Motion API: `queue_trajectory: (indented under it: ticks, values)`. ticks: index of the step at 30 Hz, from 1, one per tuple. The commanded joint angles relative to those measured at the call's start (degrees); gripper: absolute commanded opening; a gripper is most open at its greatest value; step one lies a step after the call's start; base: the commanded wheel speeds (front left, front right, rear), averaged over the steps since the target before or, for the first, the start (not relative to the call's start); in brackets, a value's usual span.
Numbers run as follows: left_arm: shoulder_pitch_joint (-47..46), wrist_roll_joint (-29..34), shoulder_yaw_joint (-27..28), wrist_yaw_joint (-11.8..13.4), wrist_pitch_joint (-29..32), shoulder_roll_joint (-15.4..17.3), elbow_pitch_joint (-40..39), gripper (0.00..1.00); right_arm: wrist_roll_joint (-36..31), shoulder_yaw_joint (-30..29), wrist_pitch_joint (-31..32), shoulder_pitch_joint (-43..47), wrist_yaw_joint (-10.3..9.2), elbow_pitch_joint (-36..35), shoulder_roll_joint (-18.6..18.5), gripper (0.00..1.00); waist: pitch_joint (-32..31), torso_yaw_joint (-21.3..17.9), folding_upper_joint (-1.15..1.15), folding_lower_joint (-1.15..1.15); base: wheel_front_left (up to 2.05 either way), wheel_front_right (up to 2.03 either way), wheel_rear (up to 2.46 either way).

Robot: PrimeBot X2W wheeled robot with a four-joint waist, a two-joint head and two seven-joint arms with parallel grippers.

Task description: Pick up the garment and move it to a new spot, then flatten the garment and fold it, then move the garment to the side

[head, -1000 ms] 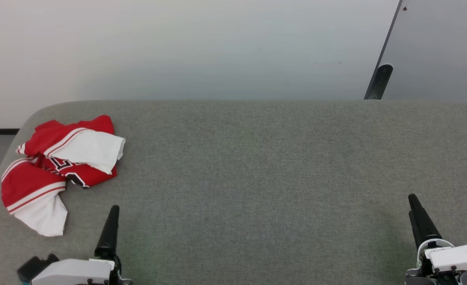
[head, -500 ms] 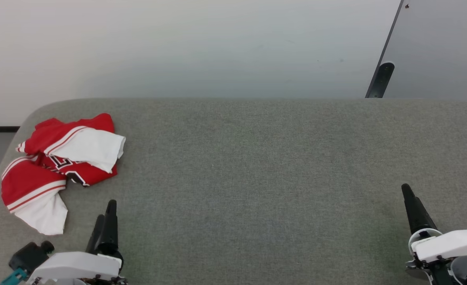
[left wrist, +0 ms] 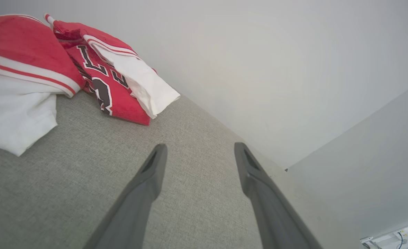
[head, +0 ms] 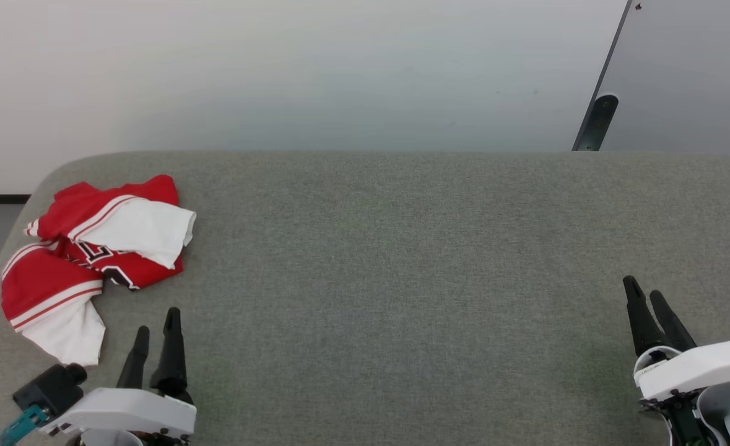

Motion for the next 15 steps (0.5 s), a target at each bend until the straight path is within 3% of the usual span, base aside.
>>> queue_trajectory:
  ticks: [1, 15]
  values:
    - [-1.1, 2.4, 0.1, 0.1, -0.6, 0.5, -1.0, 1.00, -1.9, 0.2, -0.7, -1.8, 0.03, -0.3, -0.8, 1.00, 0.0, 0.0, 0.00, 0.00, 0.00, 0.00, 0.00]
    - [-1.3, 12.2, 0.0, 0.1, -2.9, 1.0, -2.0, 1.00, -9.9, 1.1, -2.9, -3.3, 0.03, 0.3, -2.0, 1.00, 0.4, 0.0, 0.00, 0.00, 0.00, 0.00, 0.00]
